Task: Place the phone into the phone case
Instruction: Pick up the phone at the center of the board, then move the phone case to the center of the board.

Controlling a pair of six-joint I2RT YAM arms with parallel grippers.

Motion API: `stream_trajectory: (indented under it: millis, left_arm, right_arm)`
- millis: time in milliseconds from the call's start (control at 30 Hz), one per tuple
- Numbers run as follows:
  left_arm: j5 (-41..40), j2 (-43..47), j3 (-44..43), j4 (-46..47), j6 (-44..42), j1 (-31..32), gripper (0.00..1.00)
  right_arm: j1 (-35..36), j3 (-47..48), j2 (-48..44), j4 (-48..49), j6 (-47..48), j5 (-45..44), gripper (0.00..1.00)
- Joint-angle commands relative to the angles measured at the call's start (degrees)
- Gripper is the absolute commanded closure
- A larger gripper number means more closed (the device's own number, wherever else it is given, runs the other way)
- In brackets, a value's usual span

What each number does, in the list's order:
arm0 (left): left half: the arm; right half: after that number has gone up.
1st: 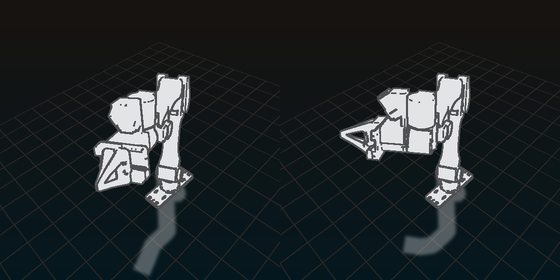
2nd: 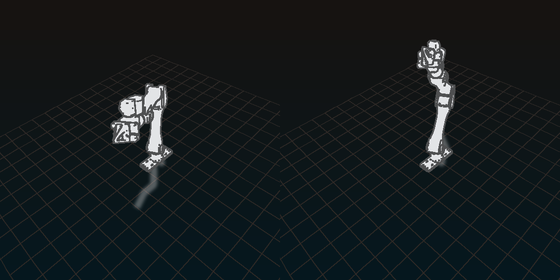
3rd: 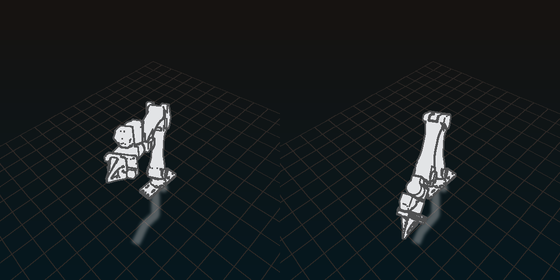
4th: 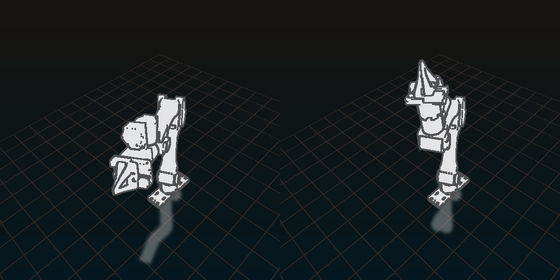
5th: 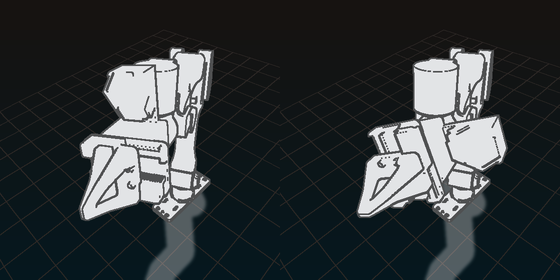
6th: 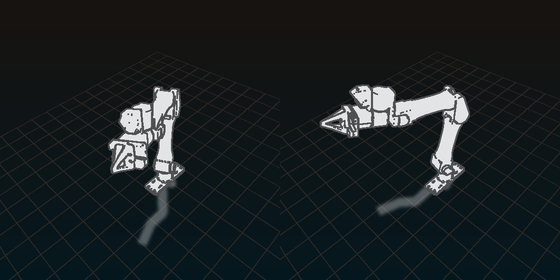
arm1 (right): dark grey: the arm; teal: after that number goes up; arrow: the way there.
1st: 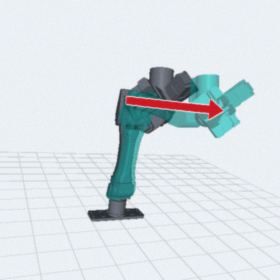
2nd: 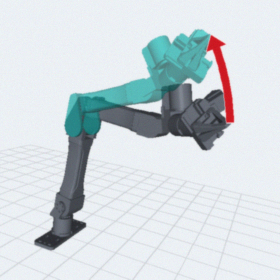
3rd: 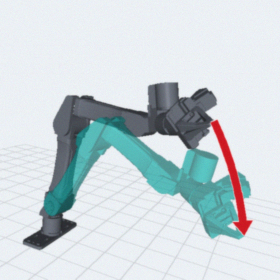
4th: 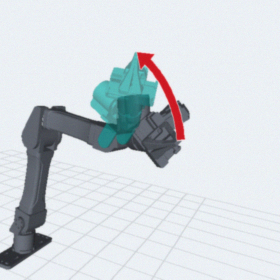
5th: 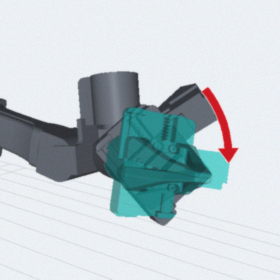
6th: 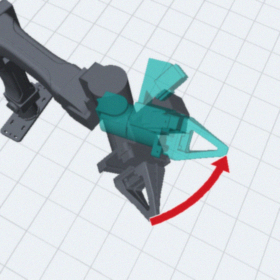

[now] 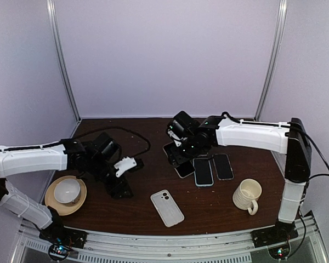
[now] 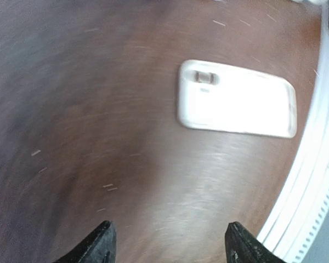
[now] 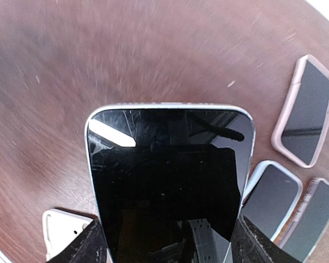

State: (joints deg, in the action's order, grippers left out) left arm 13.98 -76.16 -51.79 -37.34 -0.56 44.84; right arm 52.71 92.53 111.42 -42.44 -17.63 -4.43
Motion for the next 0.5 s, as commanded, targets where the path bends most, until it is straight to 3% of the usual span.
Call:
stream_trajectory:
  millis: [0, 167, 267, 467]
  left_arm:
    - [-5.7, -3.7, 0.6, 2.7, -7.2, 11.3, 0.32]
    - [-12.9, -15.0, -5.8, 0.5, -9.4, 19.3, 0.48]
    - [-13.1, -21.4, -10.2, -1.0, -9.2, 21.3, 0.58]
    - [-16.2, -28.7, -13.7, -0.3, -8.9, 22.9, 0.68]
  right_arm:
    - [0.2, -5.9, -8.0, 8.2, -1.9, -6.3, 0.74]
    - [0.2, -14.6, -16.7, 11.4, -3.0, -9.0, 0.73]
    - [0.0, -18.4, -20.6, 11.8, -3.4, -10.3, 0.72]
    - [-0.5, -22.9, -26.2, 10.6, -3.7, -12.7, 0.71]
